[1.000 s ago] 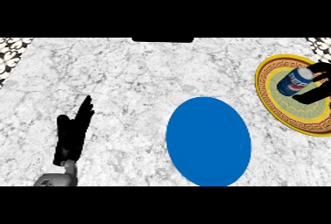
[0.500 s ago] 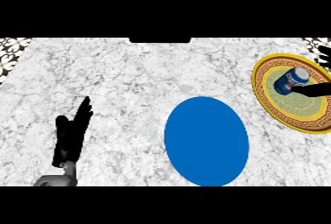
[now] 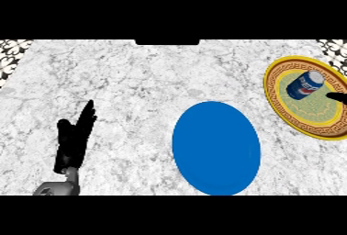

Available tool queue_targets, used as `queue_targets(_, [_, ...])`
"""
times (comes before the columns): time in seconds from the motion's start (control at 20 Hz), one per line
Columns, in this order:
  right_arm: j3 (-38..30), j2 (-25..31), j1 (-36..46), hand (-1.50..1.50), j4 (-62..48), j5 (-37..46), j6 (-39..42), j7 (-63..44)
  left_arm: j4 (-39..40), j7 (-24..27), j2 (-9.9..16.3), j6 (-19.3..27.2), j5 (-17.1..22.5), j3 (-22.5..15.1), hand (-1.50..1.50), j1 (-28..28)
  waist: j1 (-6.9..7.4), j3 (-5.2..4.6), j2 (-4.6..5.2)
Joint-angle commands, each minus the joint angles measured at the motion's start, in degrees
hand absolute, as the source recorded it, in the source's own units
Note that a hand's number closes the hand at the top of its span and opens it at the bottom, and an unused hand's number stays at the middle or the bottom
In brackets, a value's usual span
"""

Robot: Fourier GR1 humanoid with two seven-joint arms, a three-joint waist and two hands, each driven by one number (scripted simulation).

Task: Pick the can from the plate and place it in the plate

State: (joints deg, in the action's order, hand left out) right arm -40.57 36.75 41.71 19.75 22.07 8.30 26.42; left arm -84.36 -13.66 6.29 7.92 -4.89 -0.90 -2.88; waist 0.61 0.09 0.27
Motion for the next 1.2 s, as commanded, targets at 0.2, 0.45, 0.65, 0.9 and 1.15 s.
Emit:
queue_targets(0.2, [-0.2, -0.7, -3.1, -1.50, -3.6, -3.3, 2.1, 10.7, -2.4, -0.7, 1.3, -1.8, 0.6, 0.7, 0.00, 1.6, 0.99, 0.07, 0.23])
queue_targets(0.45, [2.8, -1.1, -4.0, -1.50, -2.1, -4.7, 1.7, 9.9, -2.3, -2.3, 0.9, -2.4, 1.2, 1.5, 0.00, 0.1, 0.25, -0.02, 0.01])
queue_targets(0.65, [4.1, -1.9, -4.1, -1.50, -2.2, -4.6, -2.6, 8.1, -2.0, 0.7, -0.1, -1.1, -0.6, 0.6, 0.00, 2.5, 0.18, -0.04, -0.07])
queue_targets(0.9, [5.1, 0.9, -2.1, -1.50, -6.1, -3.1, -4.7, 6.4, -0.6, 1.1, -0.2, -2.8, 0.2, 0.4, 0.00, 2.3, 0.85, 0.03, 0.22])
queue_targets(1.15, [5.7, 1.3, -4.2, -1.50, -6.7, -3.8, -6.2, 8.1, -5.0, -4.8, -1.3, -0.3, -1.6, -0.6, 0.00, 0.6, 0.69, 0.05, 0.17])
